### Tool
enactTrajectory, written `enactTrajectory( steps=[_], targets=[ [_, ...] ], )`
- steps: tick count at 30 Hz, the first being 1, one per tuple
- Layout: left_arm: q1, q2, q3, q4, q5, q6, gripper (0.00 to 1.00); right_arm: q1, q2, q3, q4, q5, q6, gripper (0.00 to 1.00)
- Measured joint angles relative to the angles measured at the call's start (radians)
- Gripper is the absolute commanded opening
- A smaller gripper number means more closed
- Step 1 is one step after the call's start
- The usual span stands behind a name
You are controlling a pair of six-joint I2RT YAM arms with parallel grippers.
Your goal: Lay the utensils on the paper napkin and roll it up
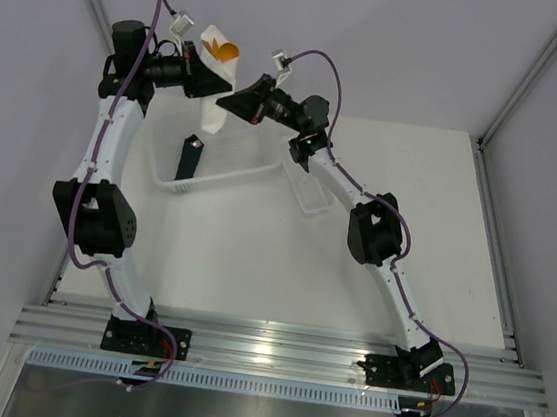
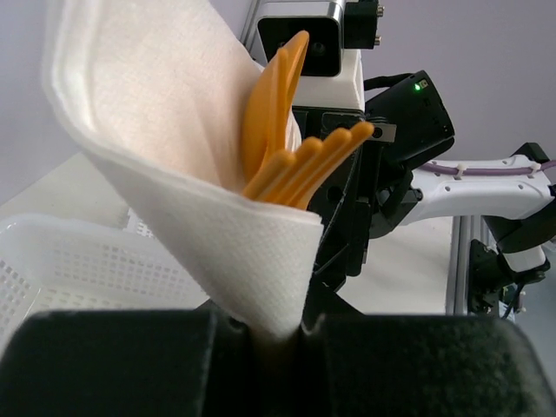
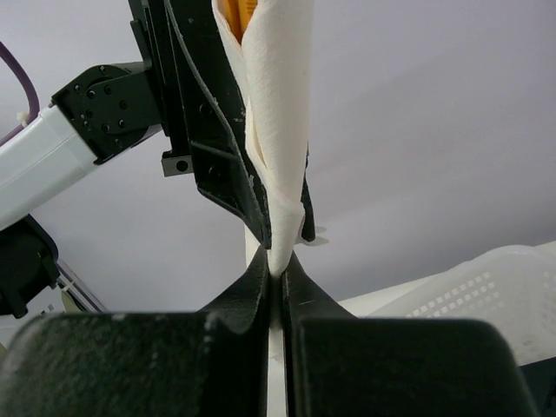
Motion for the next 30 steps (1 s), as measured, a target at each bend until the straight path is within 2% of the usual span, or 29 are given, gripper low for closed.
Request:
enactTrajectory(
  steps=[3,7,8,10,18,24,30],
  targets=[
    [0.000,0.000,0.000,0.000,-0.004,-0.013,0.01,0.002,0.000,0.000,-0.001,-0.002,0.007,0.03],
    [-0.001,0.002,-0.002,-0.008,-0.028,-0.014,0.01,0.002,0.000,-0.009,-0.013,0.006,0.014,0.28],
    [-0.001,0.005,-0.002,-0.011,-0.034,-0.016,0.01,0.001,-0.003,-0.017,-0.022,0.009,0.014,0.38],
    [0.001,0.011,-0.002,-0.011,-0.046,-0.028,0.01,-0.003,-0.008,-0.041,-0.053,0.015,0.003,0.47],
    [0.034,0.045,-0.002,-0.079,-0.169,-0.015,0.01,-0.042,-0.082,-0.212,-0.229,0.058,-0.095,0.62],
    [0.039,0.103,-0.002,-0.181,-0.327,0.059,0.01,-0.098,-0.151,-0.284,-0.366,0.121,-0.201,0.62],
    [0.010,0.243,-0.008,-0.209,-0.466,0.121,0.01,-0.117,-0.175,-0.268,-0.500,0.304,-0.308,0.50]
  ],
)
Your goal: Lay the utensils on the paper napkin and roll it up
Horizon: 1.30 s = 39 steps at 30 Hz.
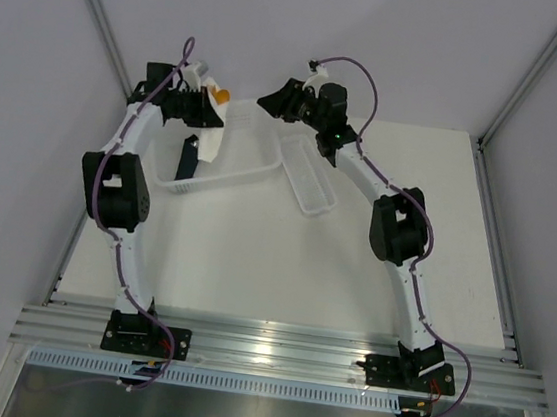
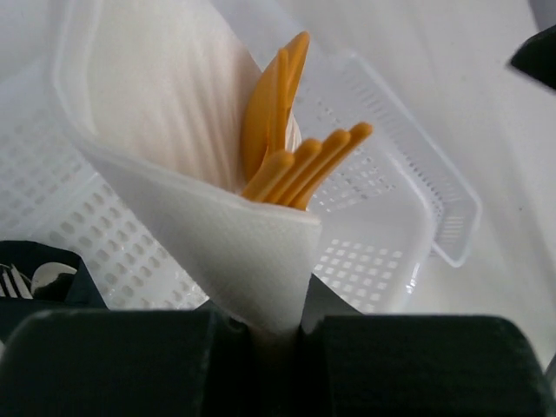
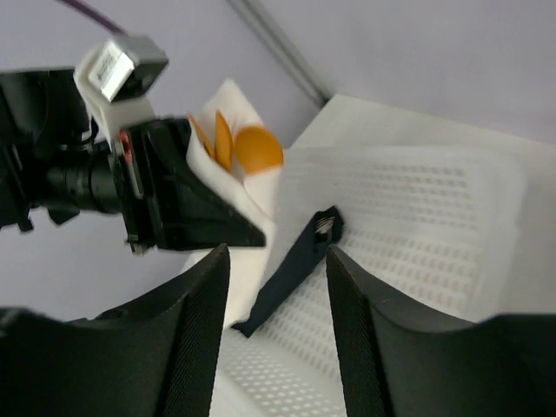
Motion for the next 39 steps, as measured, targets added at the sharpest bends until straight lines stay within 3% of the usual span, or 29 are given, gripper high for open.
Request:
enactTrajectory(
  steps=[6,23,33,39],
  targets=[
    [-0.021,0.104,0.000,-0.014,-0.045,0.000,0.01,0.005,0.071,0.151,-0.146,0.166,-0.021,0.49],
    [-0.028,0.272,0.103,-0.196,-0.141,-0.089,0.02,0.024,0.169,0.126,-0.240,0.266,-0.015,0.48],
    [-0.032,0.314,0.155,-0.293,-0.163,-0.033,0.23,0.031,0.169,0.127,-0.248,0.264,-0.014,0.49],
    [-0.037,0.319,0.197,-0.356,-0.194,-0.019,0.25,0.032,0.169,0.127,-0.250,0.266,-0.014,0.49]
  ],
)
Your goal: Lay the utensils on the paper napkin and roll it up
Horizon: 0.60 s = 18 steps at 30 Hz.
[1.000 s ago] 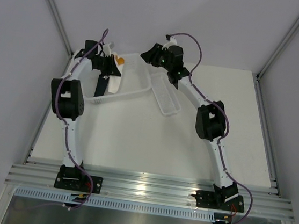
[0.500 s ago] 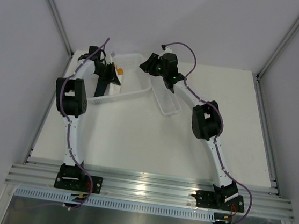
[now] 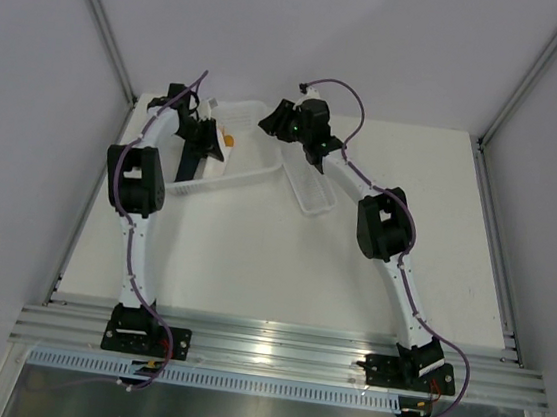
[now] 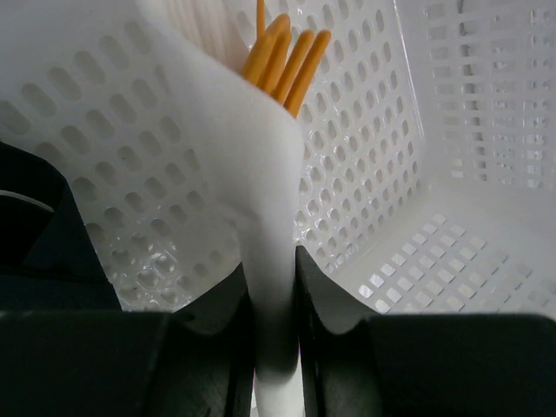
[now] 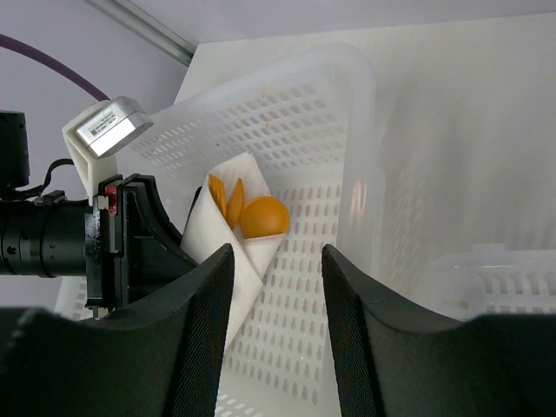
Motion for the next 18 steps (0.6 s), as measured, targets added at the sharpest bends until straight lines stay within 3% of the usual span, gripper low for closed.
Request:
enactTrajectory(
  steps=[7,14,18],
  targets=[
    [0.000,0.006,0.011,-0.053,-0.016,0.002,0.24,-0.002,0.000,0.000,0.000,0.001,-0.001,0.49],
    [0.000,0.008,0.011,-0.089,-0.049,0.000,0.43,-0.008,0.000,0.000,0.005,-0.003,0.000,0.50],
    [0.000,0.008,0.011,-0.090,-0.069,-0.002,0.44,-0.010,0.000,0.000,0.010,-0.006,0.000,0.50]
  ],
)
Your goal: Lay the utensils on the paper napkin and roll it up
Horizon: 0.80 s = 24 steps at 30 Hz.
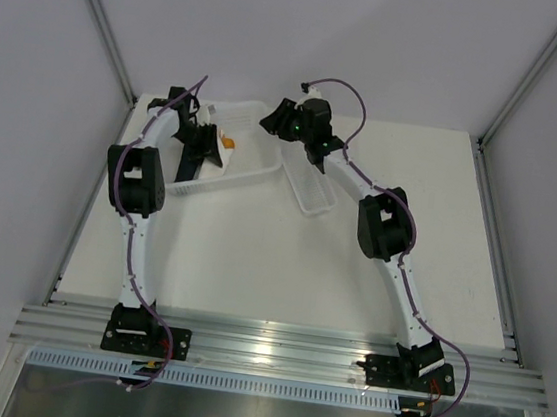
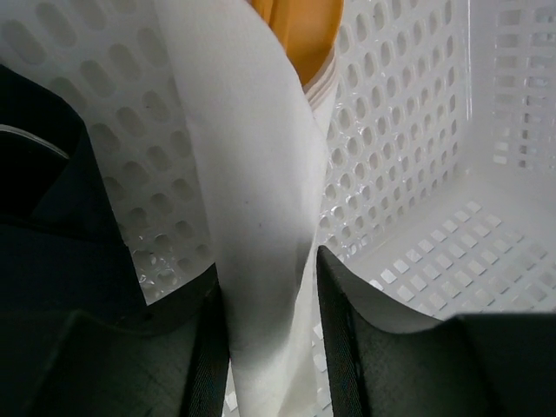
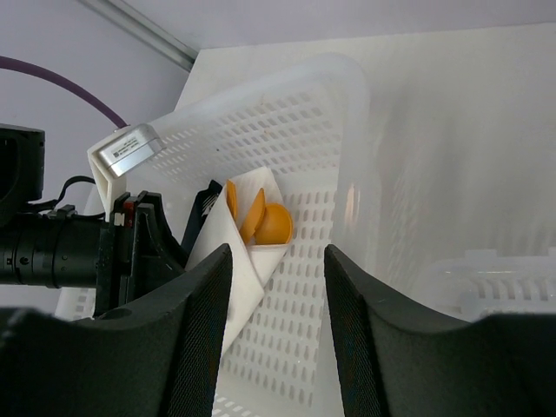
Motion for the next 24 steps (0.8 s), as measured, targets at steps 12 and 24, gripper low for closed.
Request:
enactTrajectory(
  steps=[12,24],
  targets=[
    [0.000,-0.056,-0.061,0.086,-0.092,0.019,0.56,-0.003,0.000,0.000,0.014,-0.021,0.004,0.52],
    [0.000,-0.127,-0.085,0.125,-0.149,0.050,0.59,-0.003,0.000,0.000,0.018,-0.048,0.004,0.52]
  ],
)
